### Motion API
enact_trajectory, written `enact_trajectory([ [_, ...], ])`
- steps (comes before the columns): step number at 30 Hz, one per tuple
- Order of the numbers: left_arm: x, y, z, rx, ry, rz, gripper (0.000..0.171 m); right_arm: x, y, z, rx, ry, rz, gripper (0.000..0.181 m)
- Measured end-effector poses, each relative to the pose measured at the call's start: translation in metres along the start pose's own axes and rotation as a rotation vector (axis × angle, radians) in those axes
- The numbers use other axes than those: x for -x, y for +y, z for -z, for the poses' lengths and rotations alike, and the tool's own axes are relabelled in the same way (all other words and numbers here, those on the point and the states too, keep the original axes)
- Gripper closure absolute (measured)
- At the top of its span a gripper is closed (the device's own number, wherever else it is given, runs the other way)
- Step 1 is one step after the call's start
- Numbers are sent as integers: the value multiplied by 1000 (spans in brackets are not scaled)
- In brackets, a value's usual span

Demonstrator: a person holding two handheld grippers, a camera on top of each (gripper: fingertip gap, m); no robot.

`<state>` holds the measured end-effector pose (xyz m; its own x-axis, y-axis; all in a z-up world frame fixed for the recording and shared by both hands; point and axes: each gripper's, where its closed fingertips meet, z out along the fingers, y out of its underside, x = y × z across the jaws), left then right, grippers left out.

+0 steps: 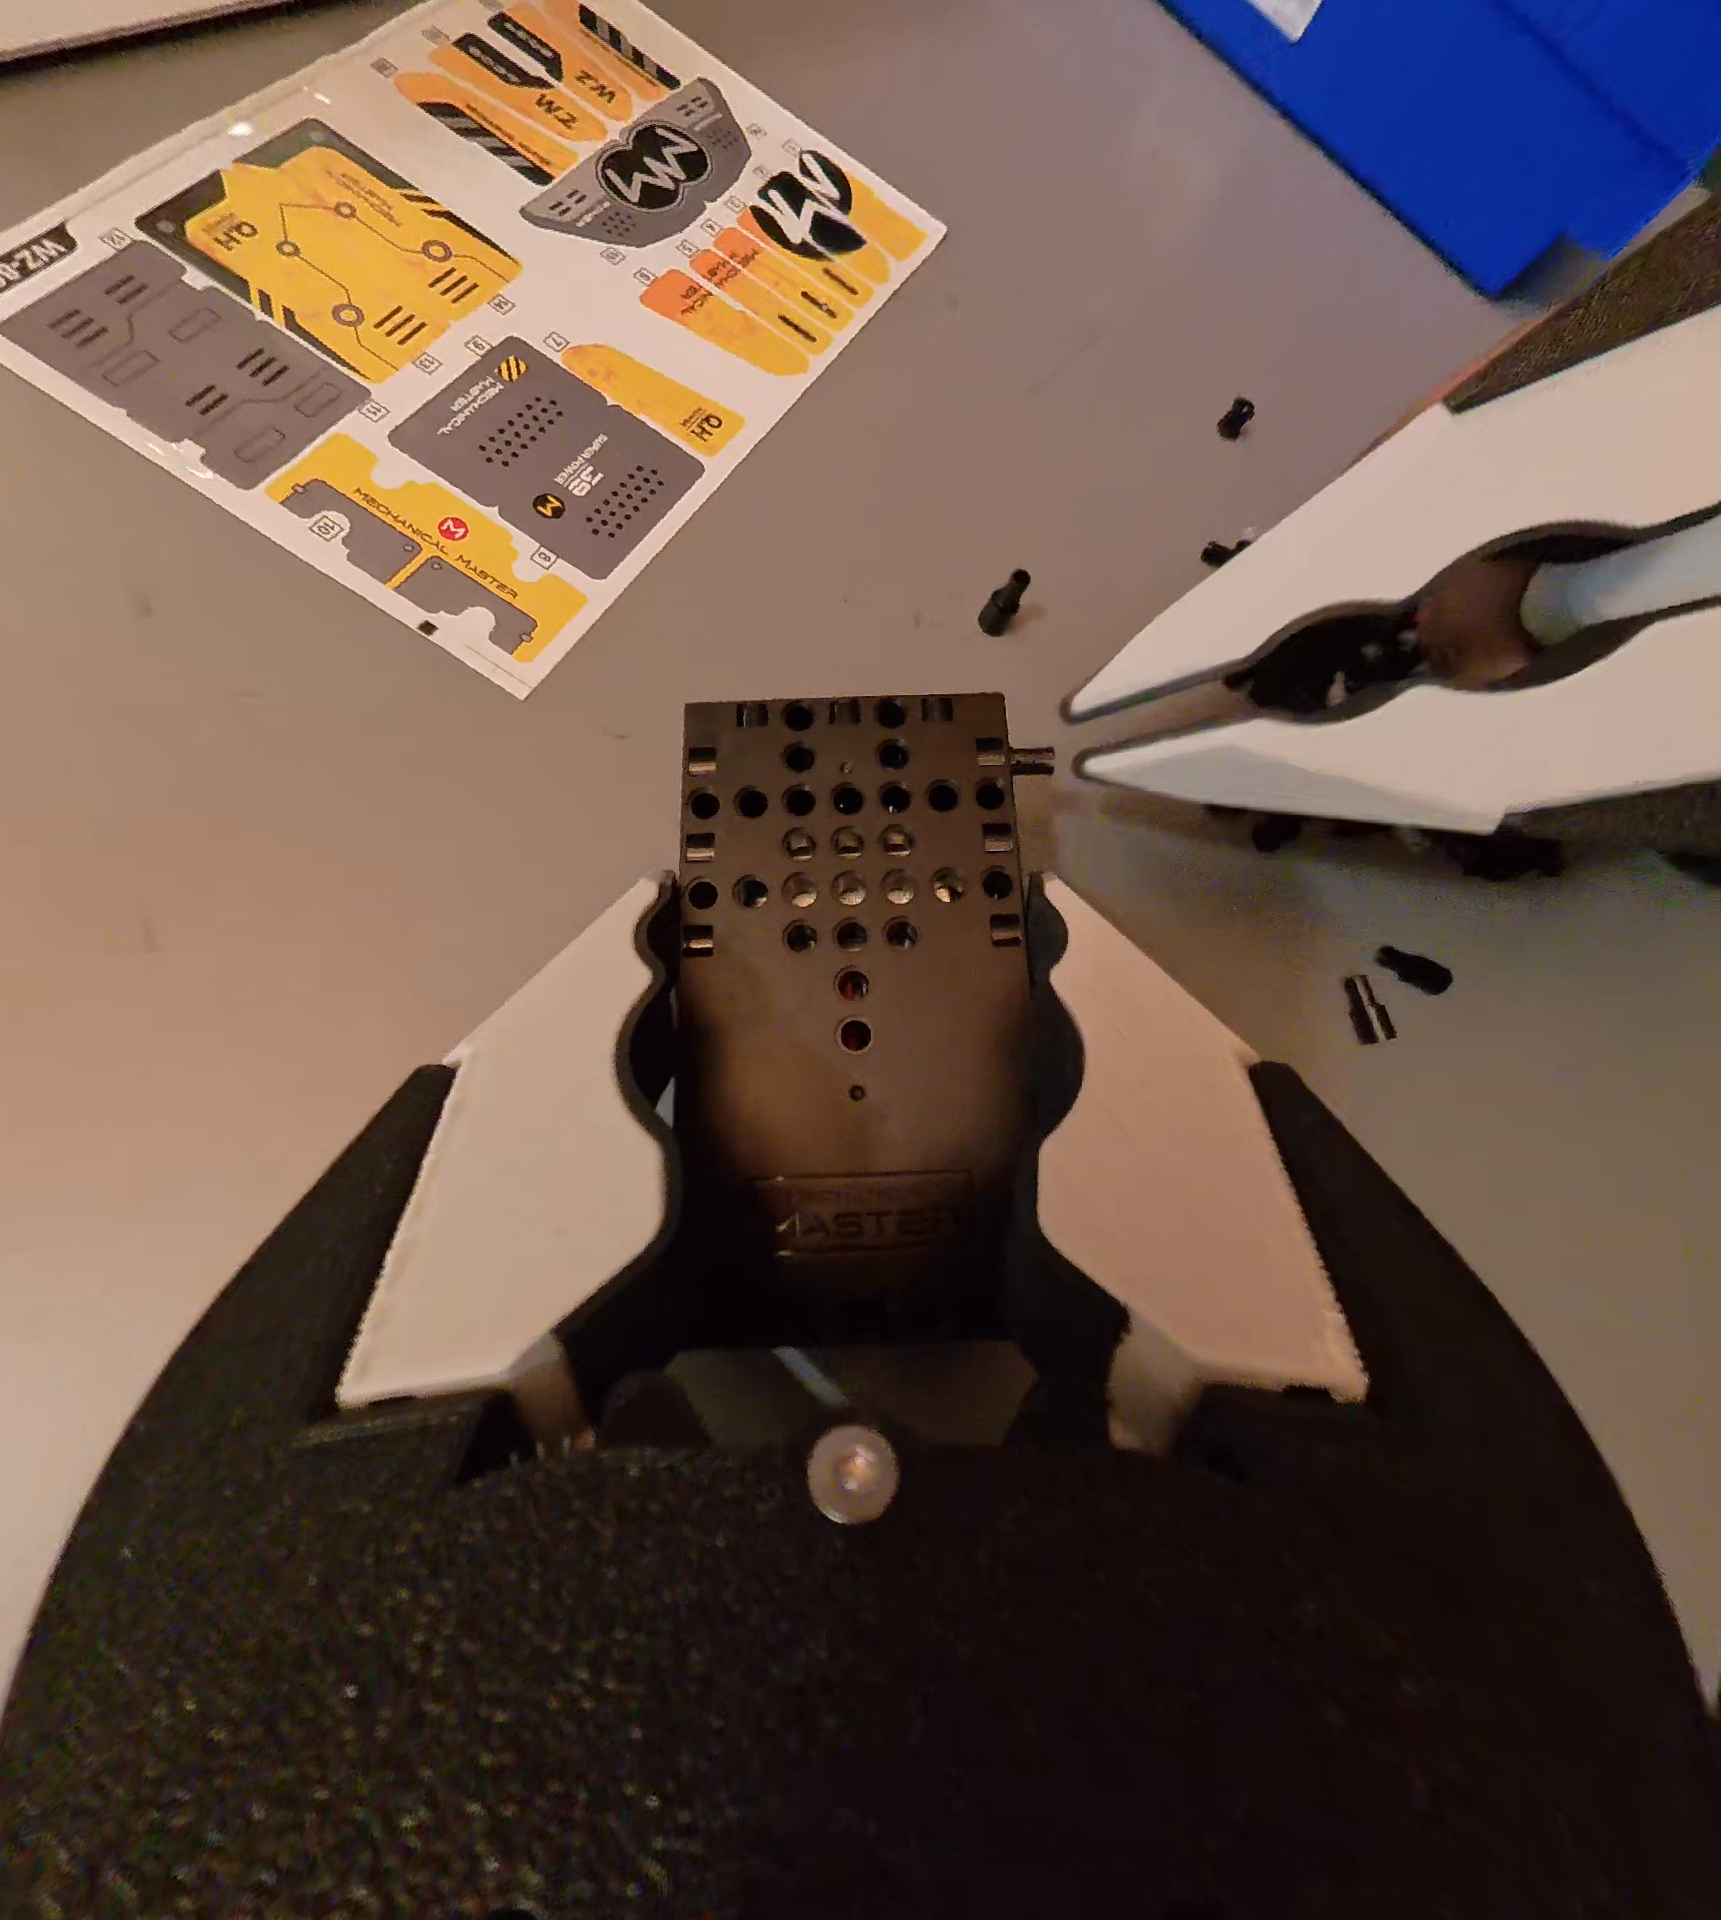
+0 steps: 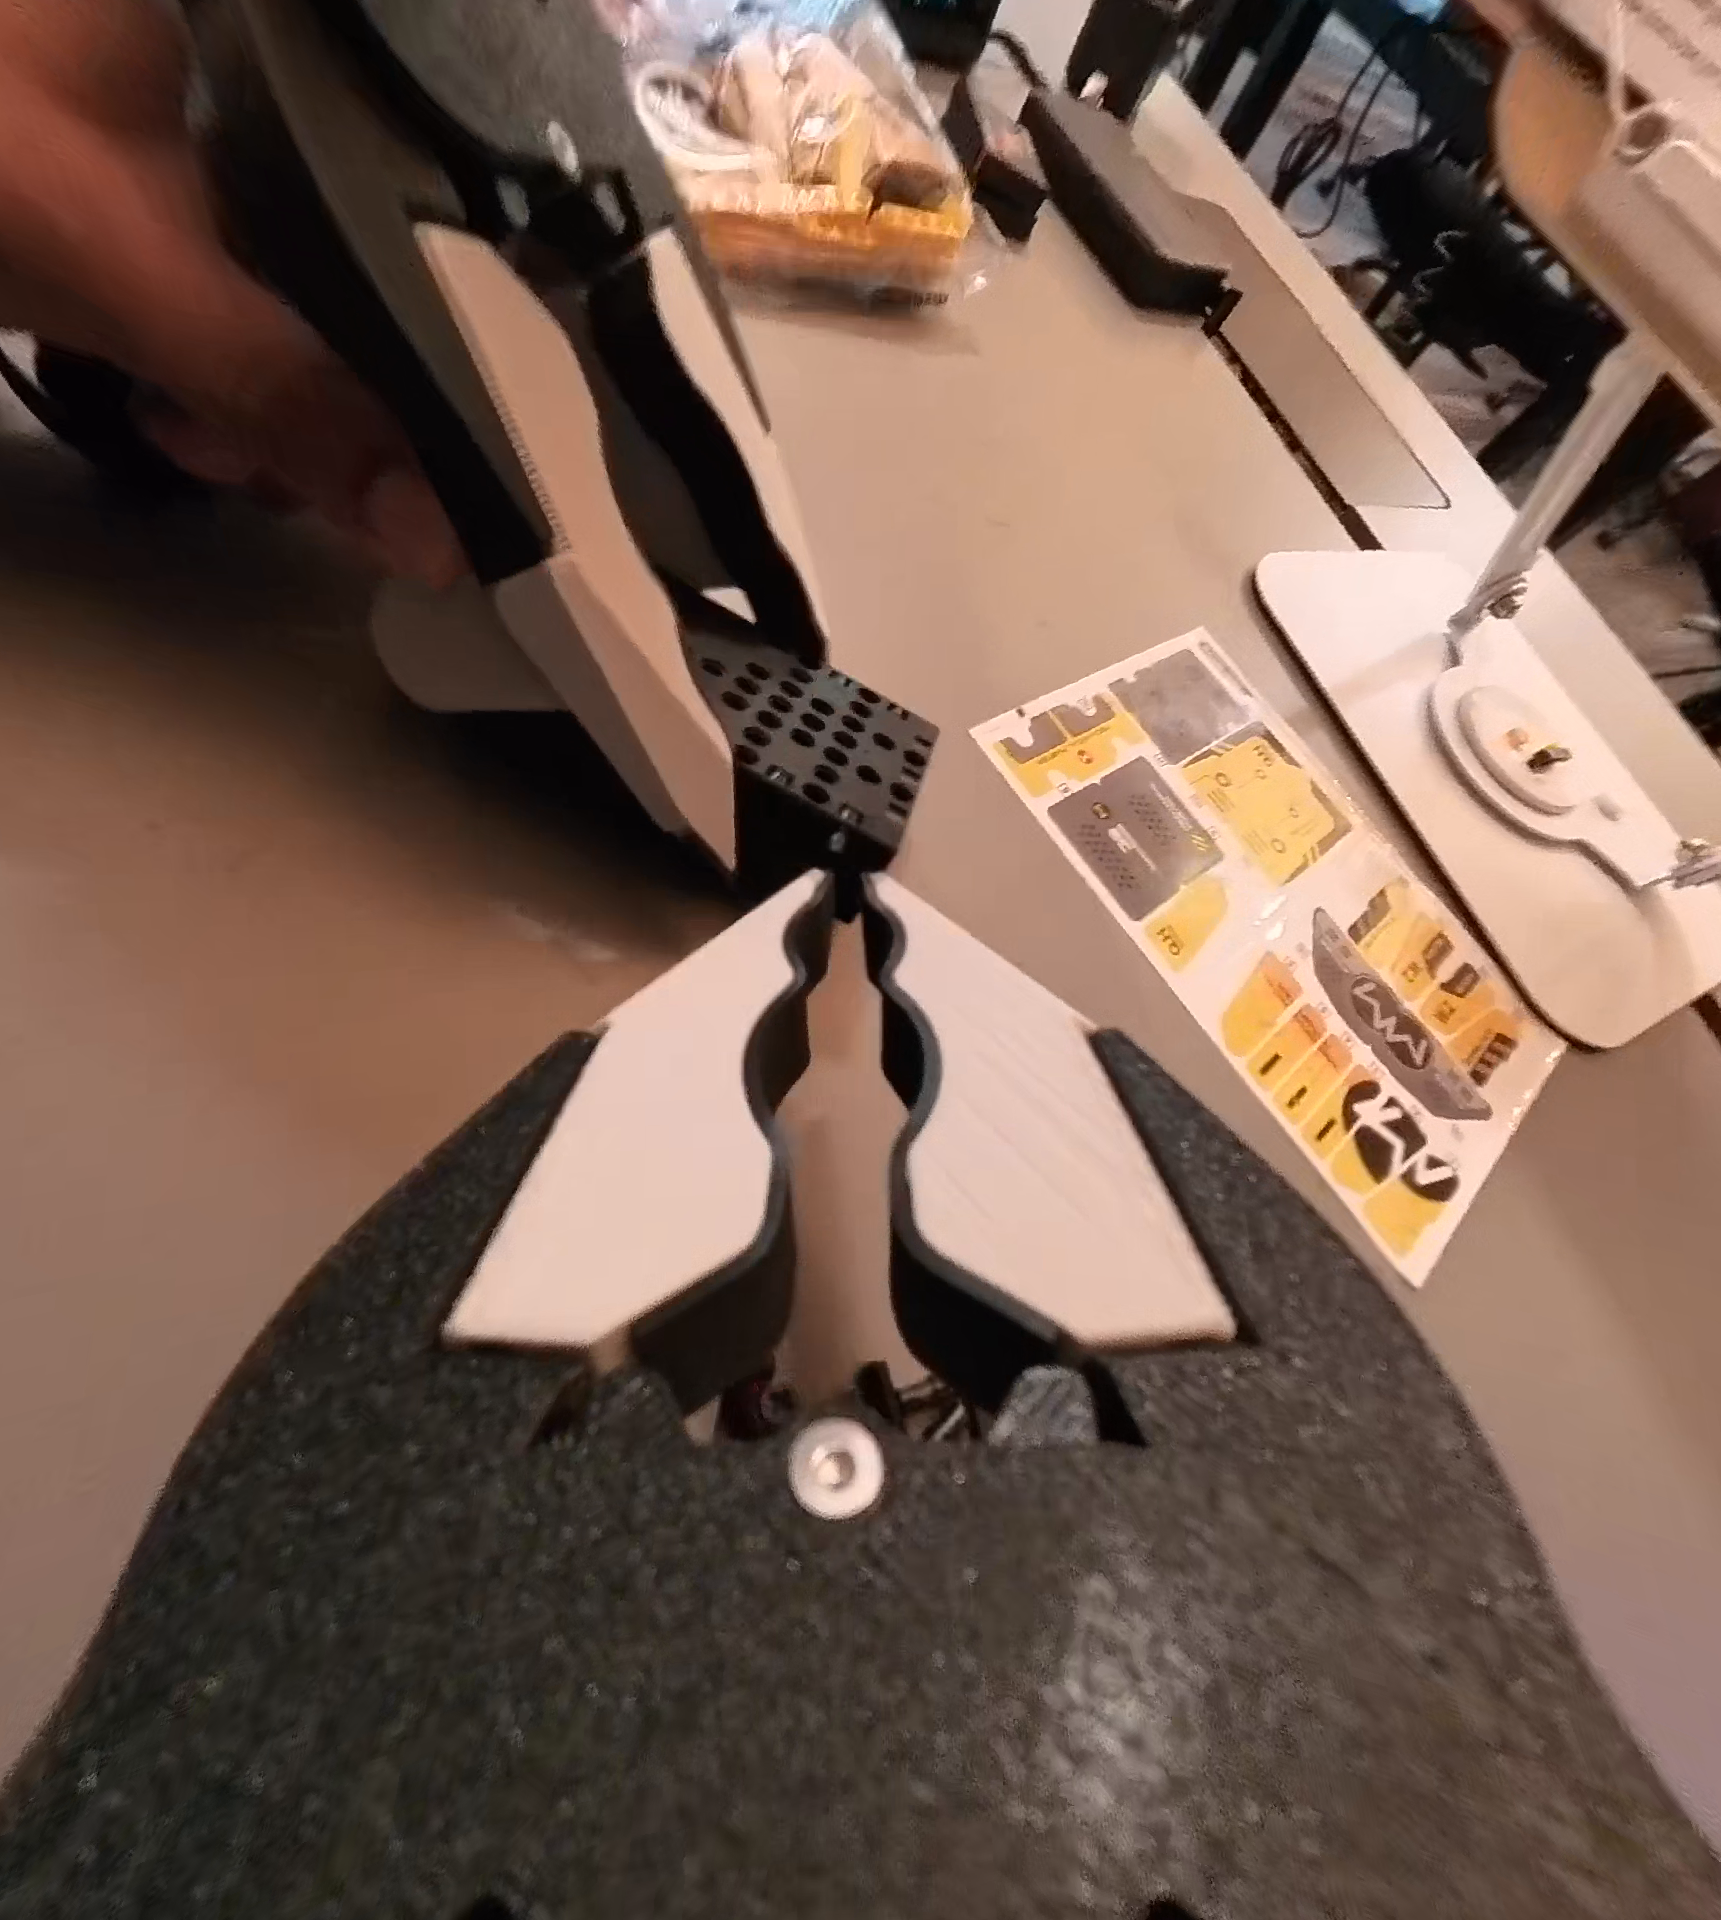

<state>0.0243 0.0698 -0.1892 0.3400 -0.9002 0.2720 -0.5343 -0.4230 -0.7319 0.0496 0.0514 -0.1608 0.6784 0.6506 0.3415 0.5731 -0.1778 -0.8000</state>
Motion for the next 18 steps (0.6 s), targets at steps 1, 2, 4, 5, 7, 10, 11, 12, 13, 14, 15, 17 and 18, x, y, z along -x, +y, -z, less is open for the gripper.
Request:
enact_trajectory([
  [1,0,-1,1,-5,19,18,106,-3,-2,3,-26,-6,-37,176],
  [2,0,-1,1,-9,36,34,106,-7,-5,7,-55,-12,-78,176],
  [4,0,-1,2,-14,58,54,106,-16,-12,14,-123,-23,-162,176],
  [5,0,-1,3,-14,60,54,106,-20,-15,17,-158,-31,-206,176],
  [7,-1,0,2,-7,53,39,106,-26,-21,23,-220,-55,-291,176],
  [10,-1,2,2,4,34,2,106,-31,-22,26,-261,-99,-388,176],
  [11,-2,2,2,7,31,-8,106,-33,-21,26,-261,-104,-407,176],
  [12,-2,2,2,10,29,-16,106,-36,-19,26,-256,-100,-418,176],
  [13,-2,3,2,12,28,-22,106,-39,-16,27,-247,-87,-424,176],
  [14,-2,3,2,15,27,-32,106,-42,-14,27,-238,-75,-424,176],
  [15,-2,4,2,20,25,-45,106,-44,-12,27,-233,-68,-422,176],
  [17,-2,6,3,30,16,-72,105,-45,-10,26,-228,-64,-420,176],
  [18,-2,7,3,34,10,-85,105,-44,-9,25,-225,-66,-421,176],
])
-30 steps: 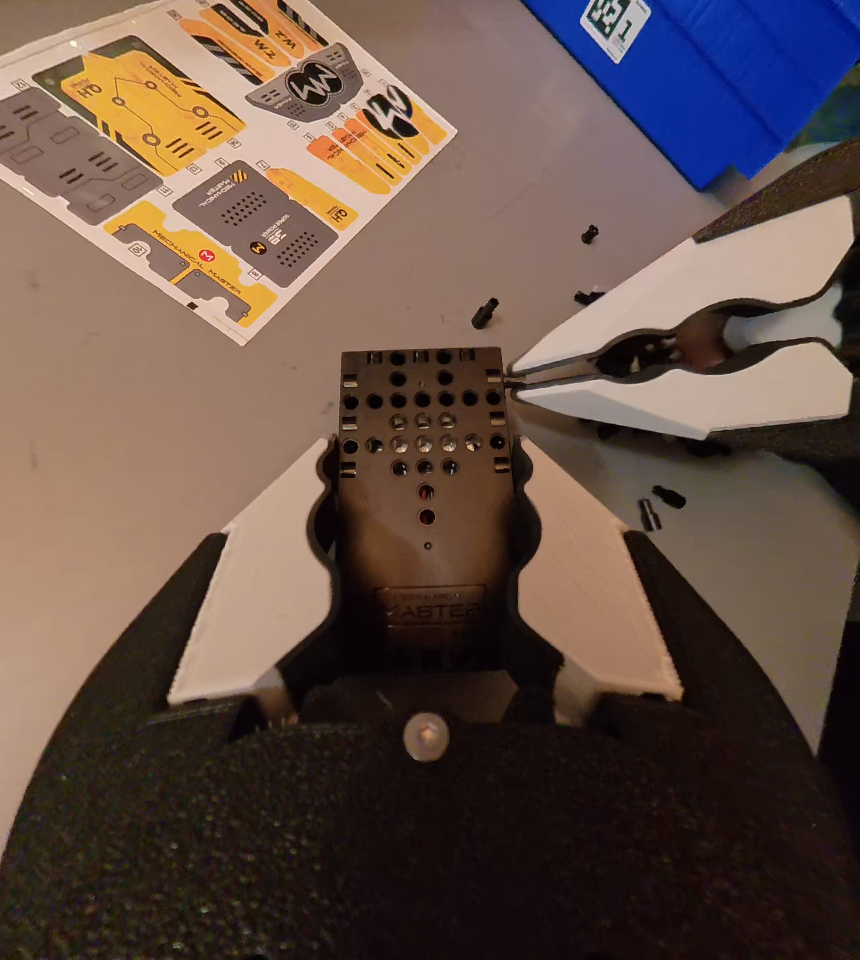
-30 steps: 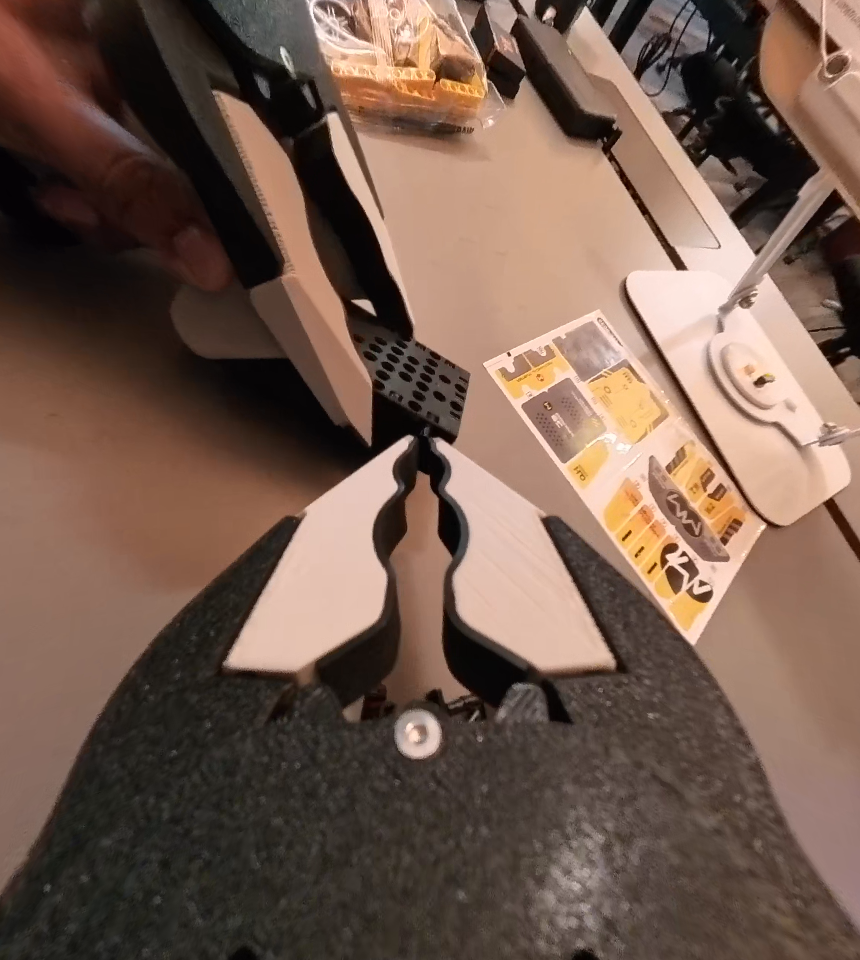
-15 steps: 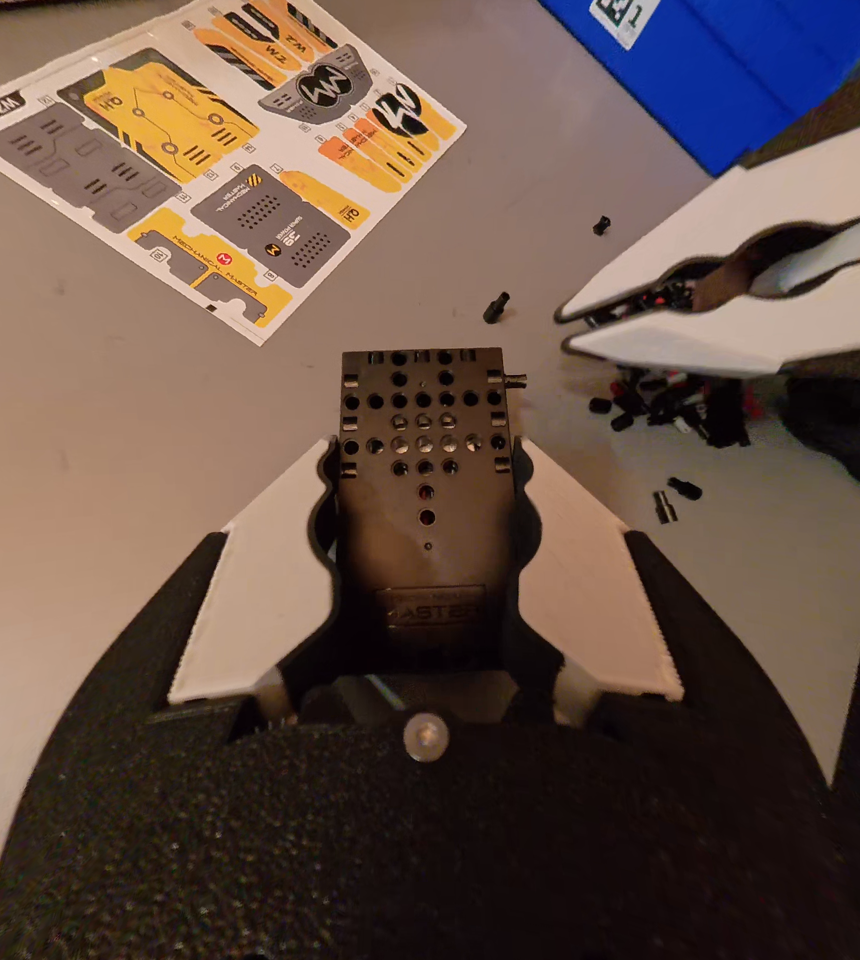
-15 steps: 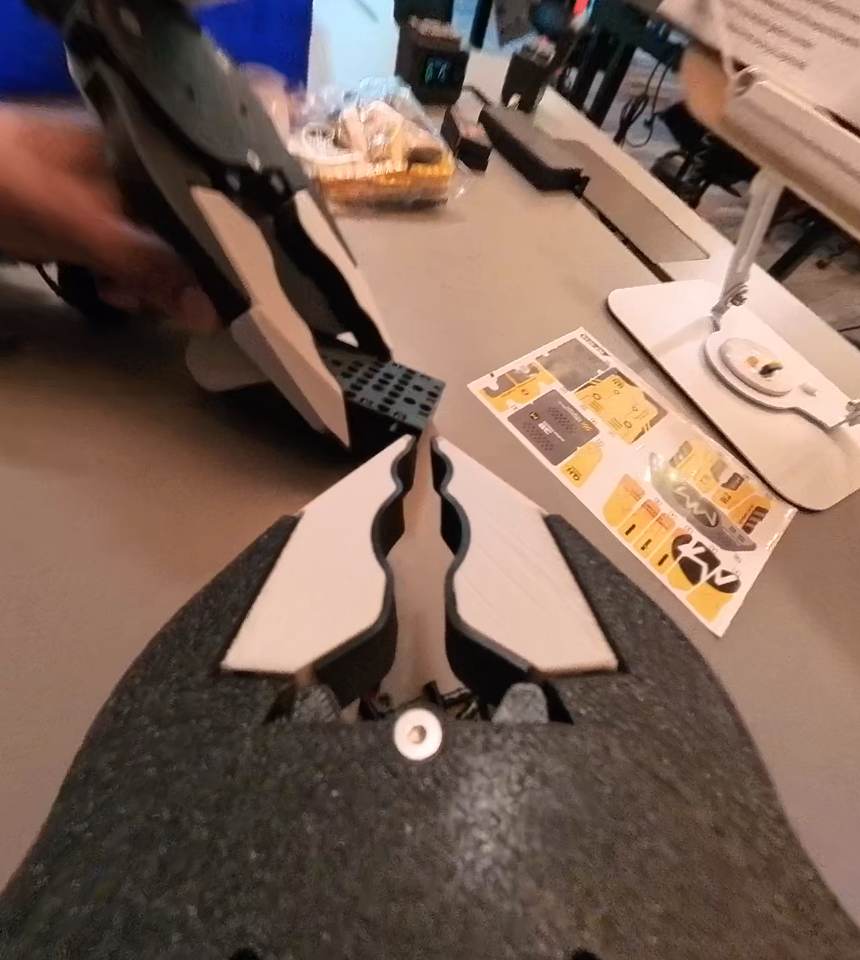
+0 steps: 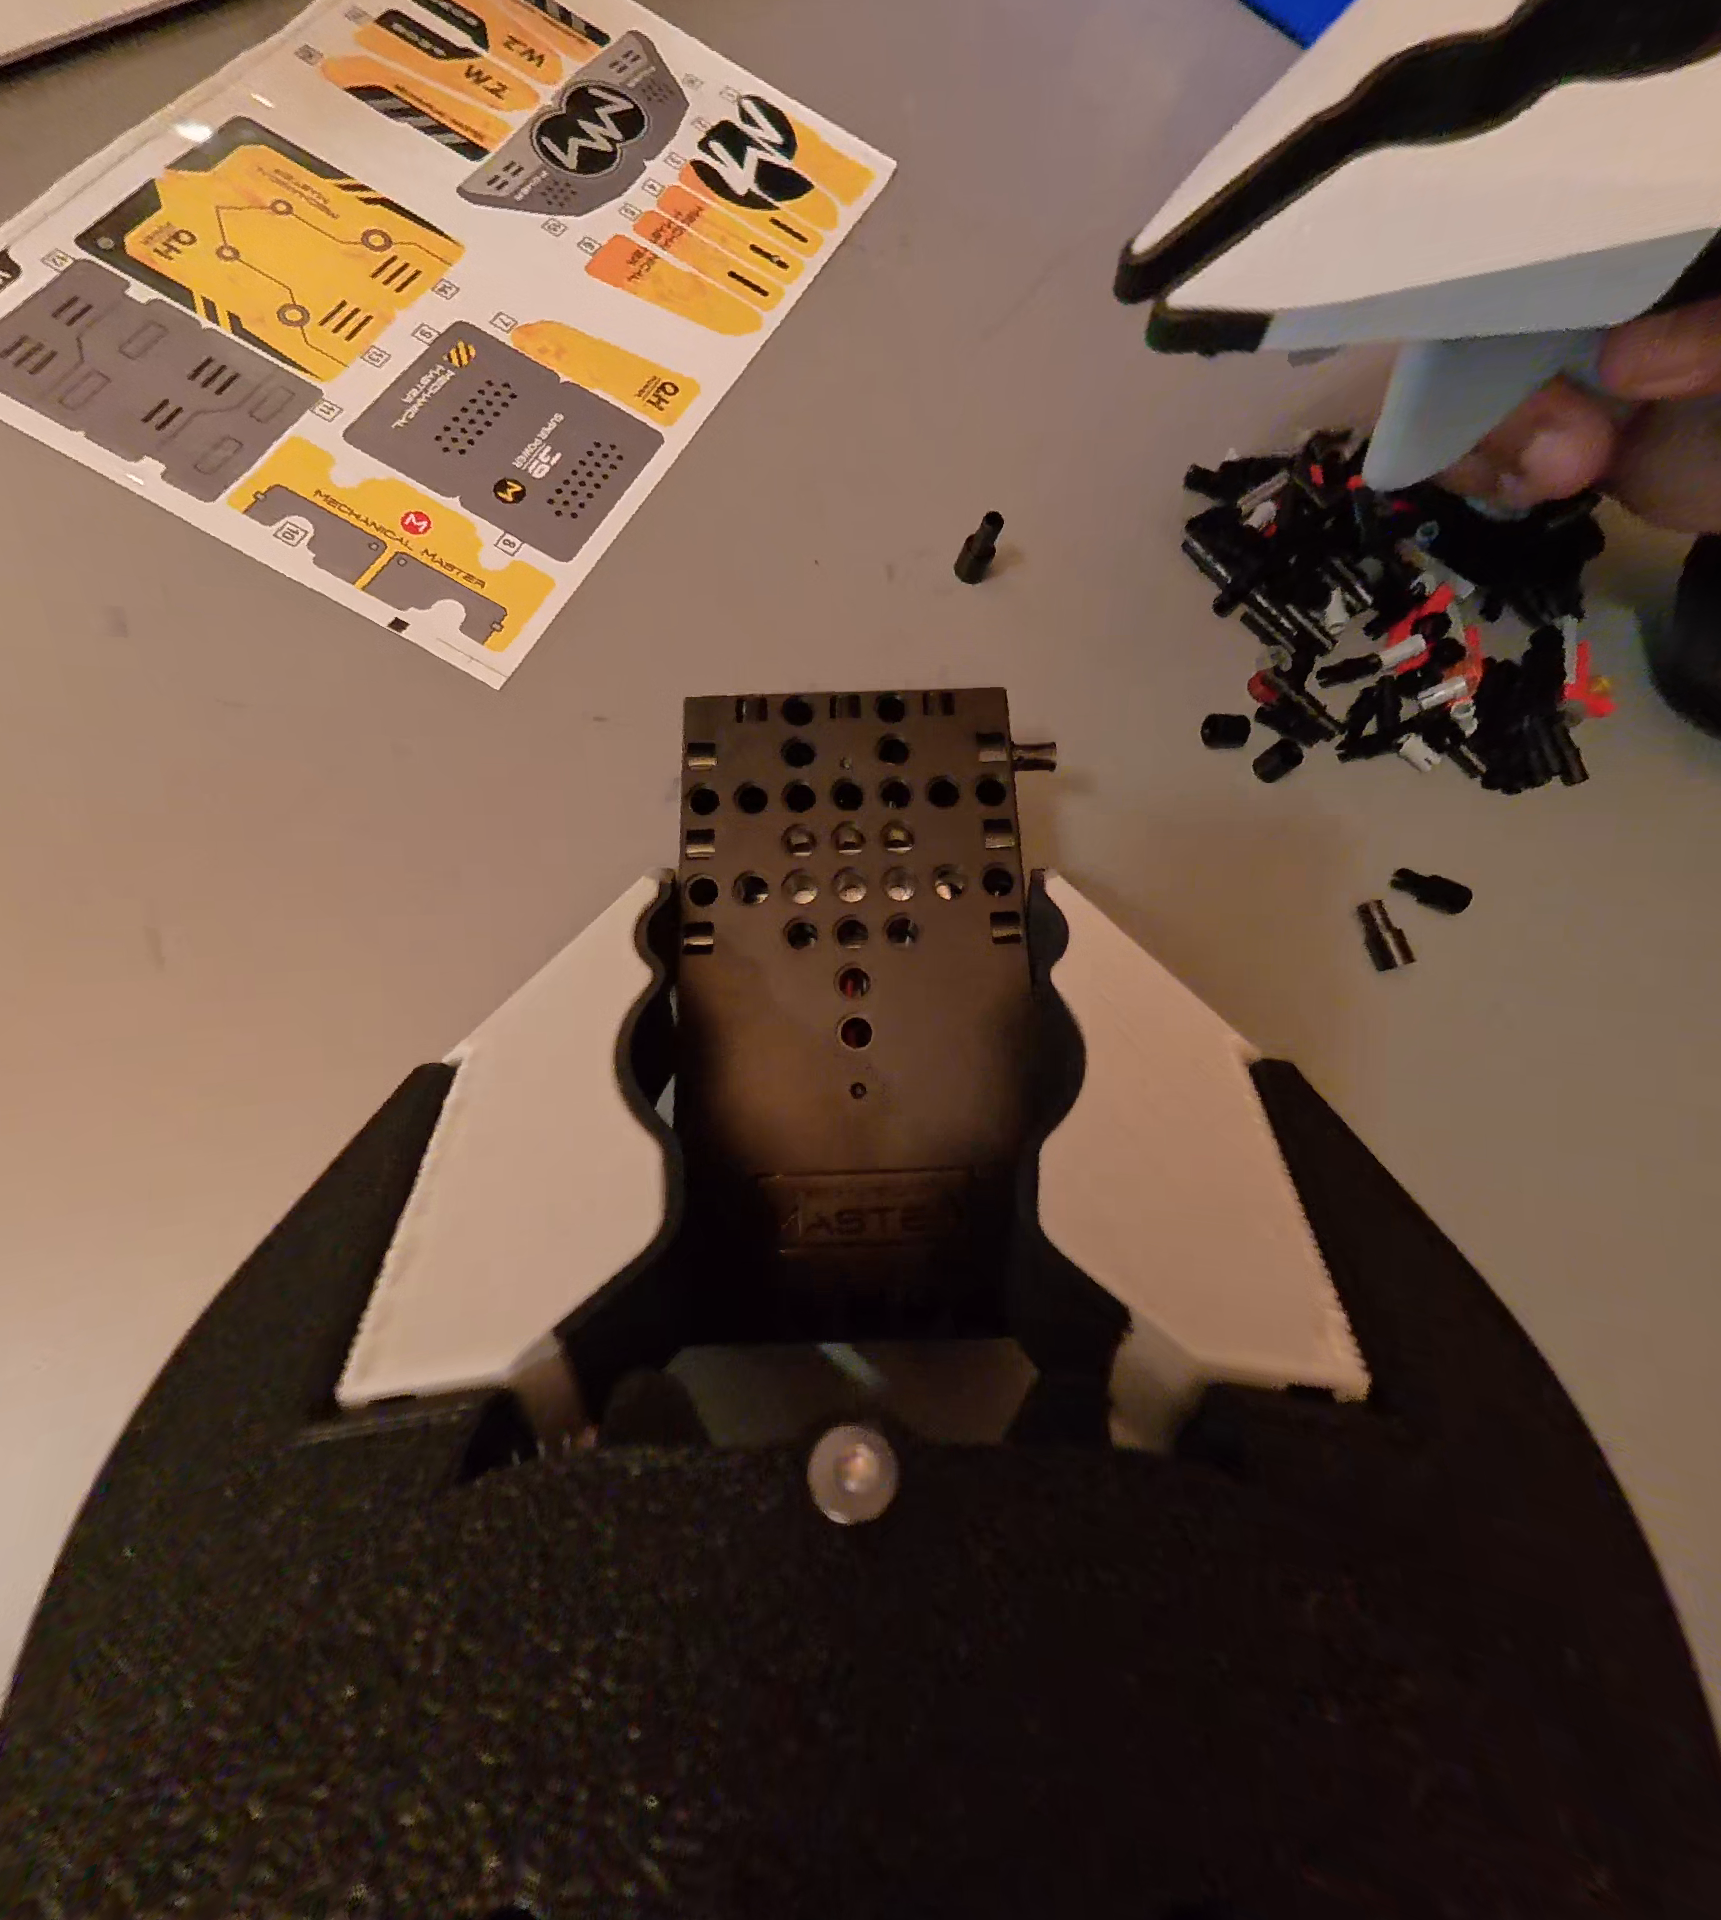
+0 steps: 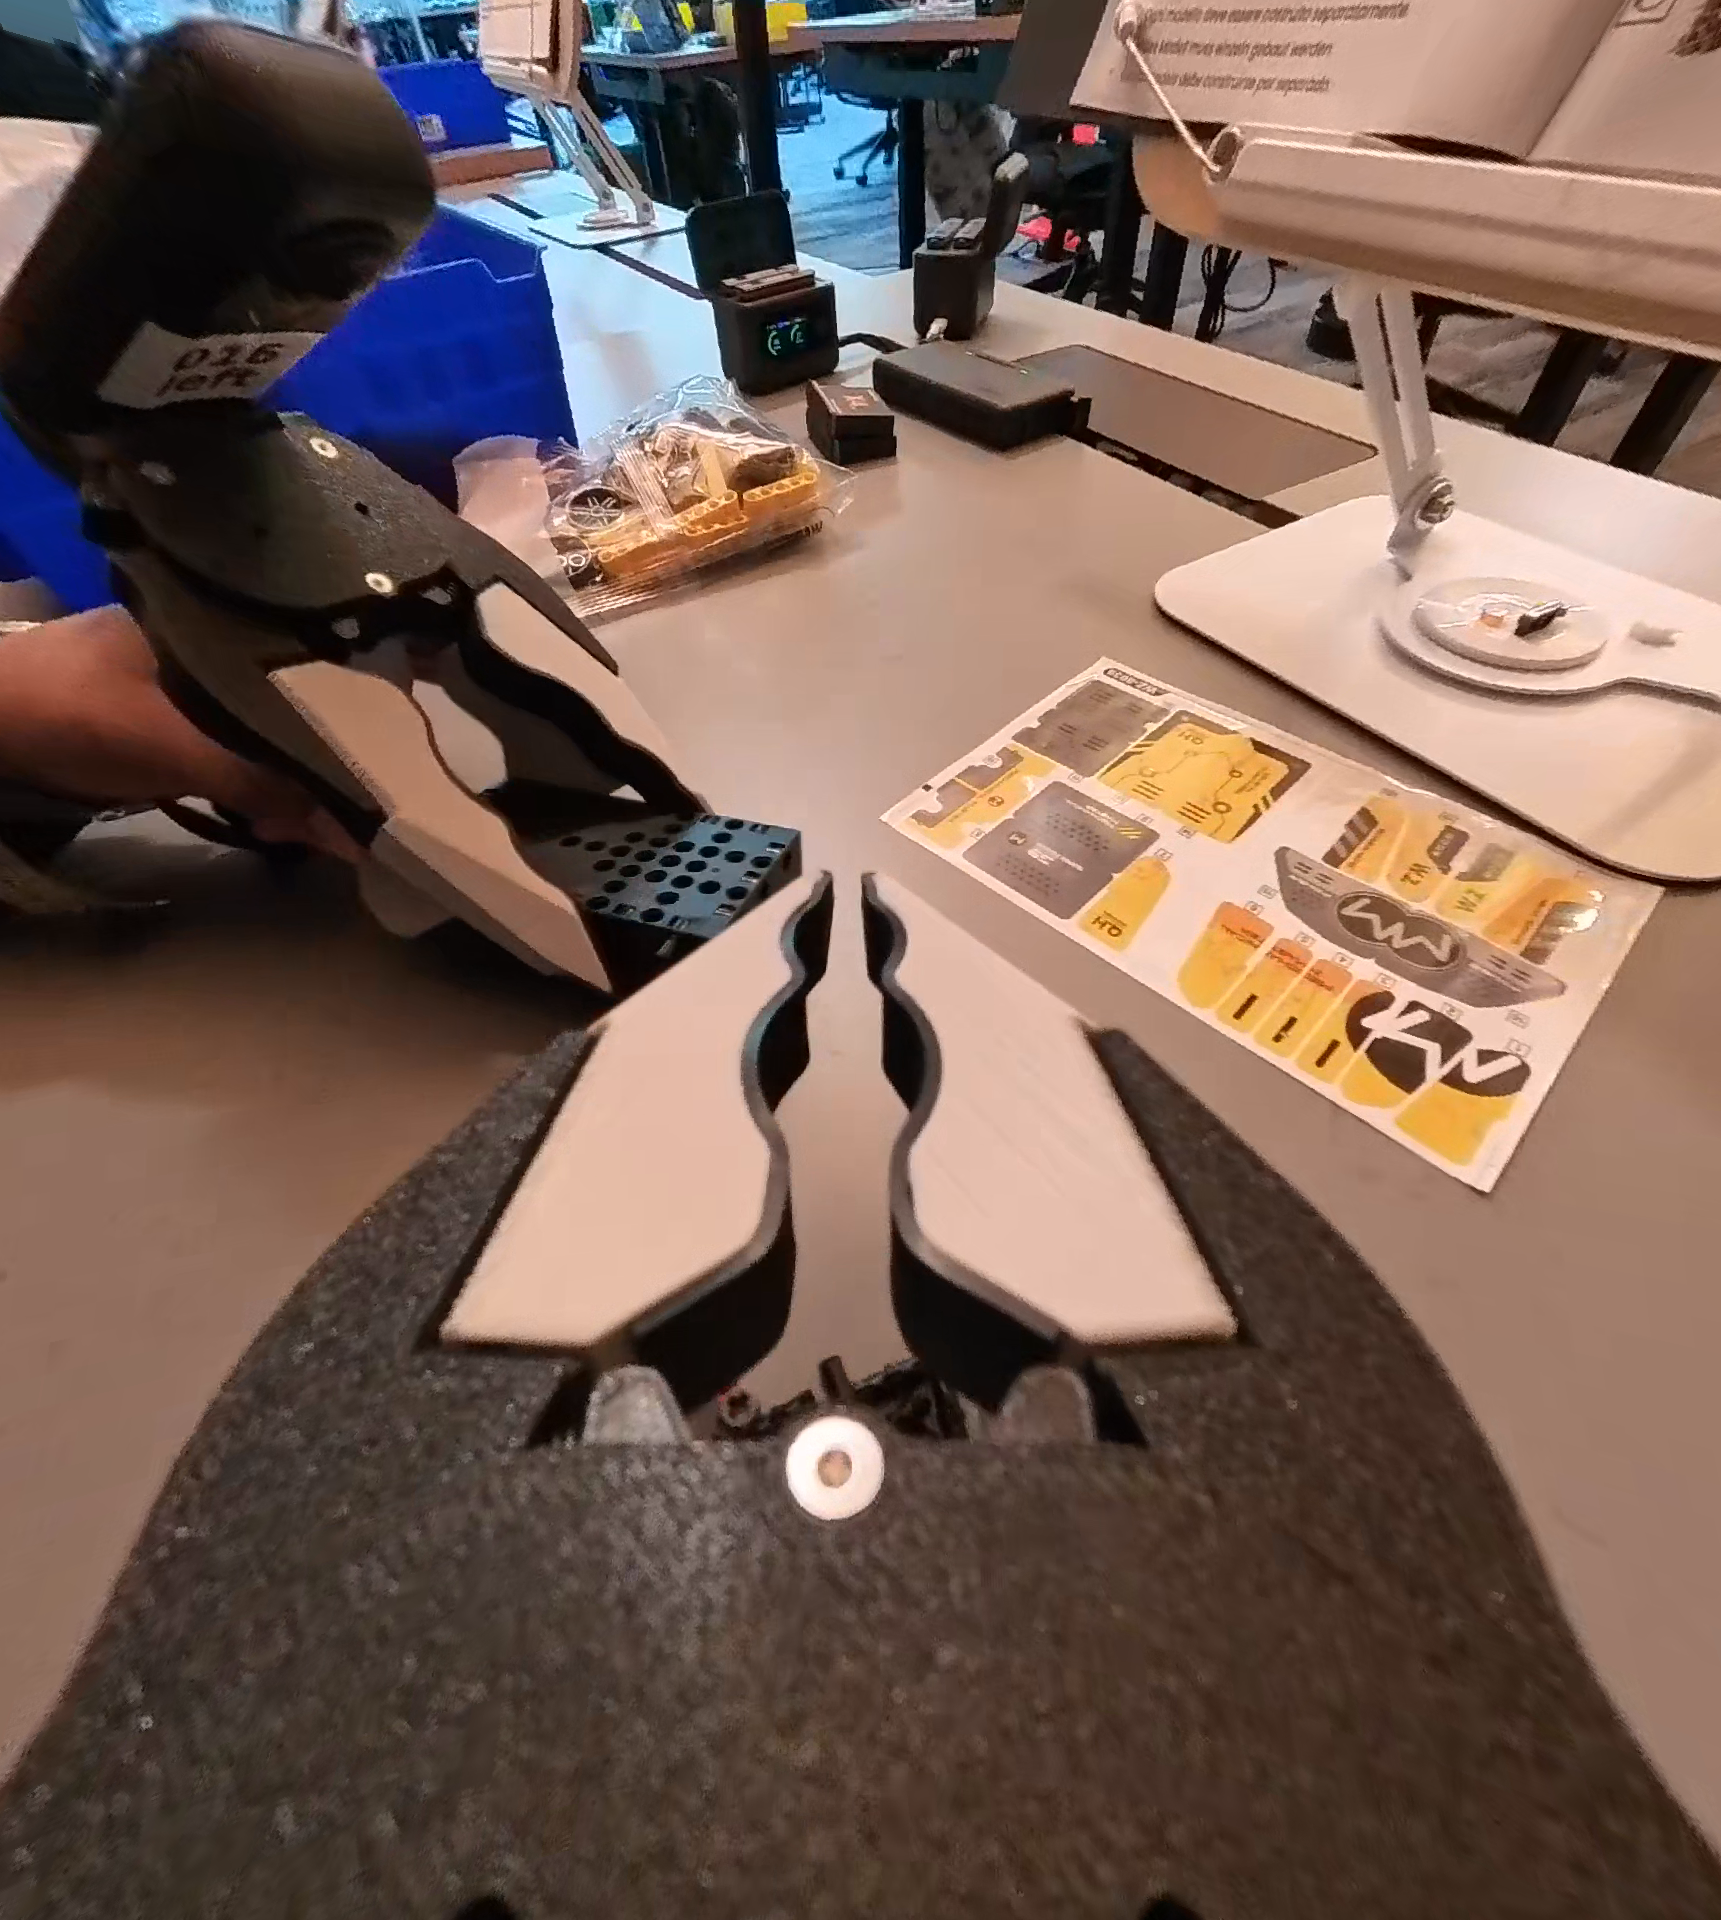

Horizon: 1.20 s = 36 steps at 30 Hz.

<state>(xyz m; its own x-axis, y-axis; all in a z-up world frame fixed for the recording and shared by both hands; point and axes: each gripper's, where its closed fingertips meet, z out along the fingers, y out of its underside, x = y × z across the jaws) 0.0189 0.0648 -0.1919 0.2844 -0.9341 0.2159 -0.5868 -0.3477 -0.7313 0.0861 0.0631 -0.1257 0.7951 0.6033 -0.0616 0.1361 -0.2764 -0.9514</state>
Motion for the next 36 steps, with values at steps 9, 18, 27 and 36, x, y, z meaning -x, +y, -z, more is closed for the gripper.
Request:
enact_trajectory([
  [9,0,-1,2,-8,39,26,105,-1,10,-5,57,35,69,176],
  [18,-1,1,1,4,18,-7,105,11,-38,21,-122,27,65,177],
  [27,0,3,0,16,2,-47,105,12,-40,33,-174,-18,-1,177],
  [36,-1,3,1,14,11,-39,105,-1,-41,48,-227,43,61,181],
])
